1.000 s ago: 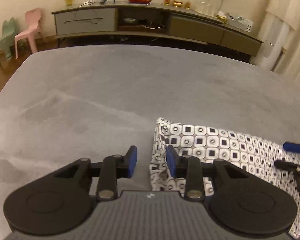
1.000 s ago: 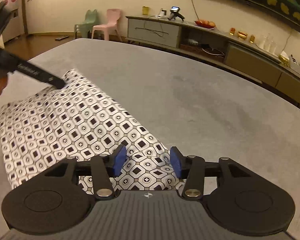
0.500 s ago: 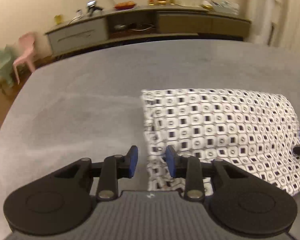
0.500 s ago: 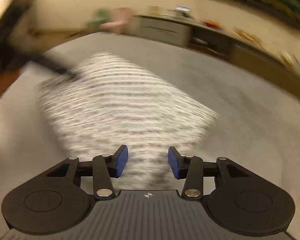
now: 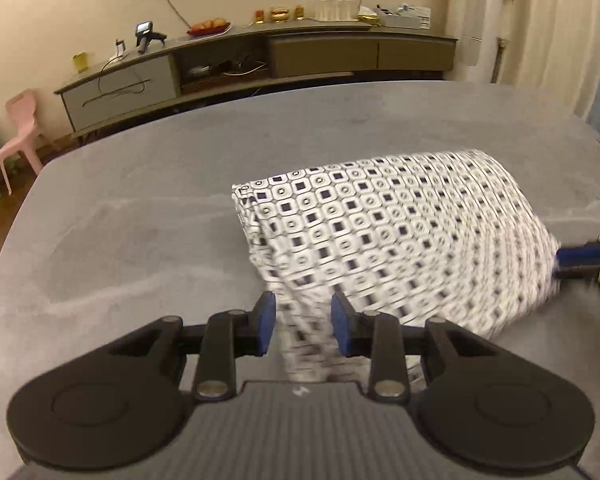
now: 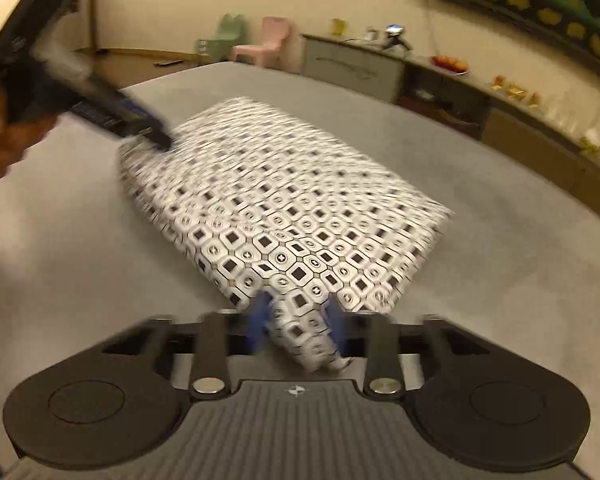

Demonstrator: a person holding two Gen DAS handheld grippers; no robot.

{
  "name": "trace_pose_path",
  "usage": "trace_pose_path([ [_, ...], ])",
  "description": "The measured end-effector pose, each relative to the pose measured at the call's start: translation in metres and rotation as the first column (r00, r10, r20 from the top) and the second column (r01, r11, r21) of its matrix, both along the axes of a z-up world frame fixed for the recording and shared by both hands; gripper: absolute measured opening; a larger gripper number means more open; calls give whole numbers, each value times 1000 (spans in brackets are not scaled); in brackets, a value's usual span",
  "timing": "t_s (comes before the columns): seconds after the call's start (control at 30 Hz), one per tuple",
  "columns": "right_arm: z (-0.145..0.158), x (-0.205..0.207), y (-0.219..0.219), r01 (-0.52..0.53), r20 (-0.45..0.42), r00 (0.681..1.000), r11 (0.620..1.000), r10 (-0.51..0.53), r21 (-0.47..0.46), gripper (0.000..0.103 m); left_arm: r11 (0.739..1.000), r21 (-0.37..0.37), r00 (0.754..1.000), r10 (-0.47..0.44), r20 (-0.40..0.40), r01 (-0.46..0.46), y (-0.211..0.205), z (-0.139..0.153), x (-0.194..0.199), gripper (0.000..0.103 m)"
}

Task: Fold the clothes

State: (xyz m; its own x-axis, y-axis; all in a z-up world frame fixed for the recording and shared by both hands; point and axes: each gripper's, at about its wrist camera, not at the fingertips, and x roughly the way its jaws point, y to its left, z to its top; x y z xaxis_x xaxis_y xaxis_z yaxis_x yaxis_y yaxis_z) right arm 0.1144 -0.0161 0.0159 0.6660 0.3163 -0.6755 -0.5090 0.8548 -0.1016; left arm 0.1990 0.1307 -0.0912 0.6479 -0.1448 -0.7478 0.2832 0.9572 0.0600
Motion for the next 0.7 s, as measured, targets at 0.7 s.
trace_pose_path([
  [0.7, 0, 15, 27, 85, -66, 995, 992, -80, 91, 37, 1000, 12, 999, 15, -33, -14, -12, -11, -8, 32],
])
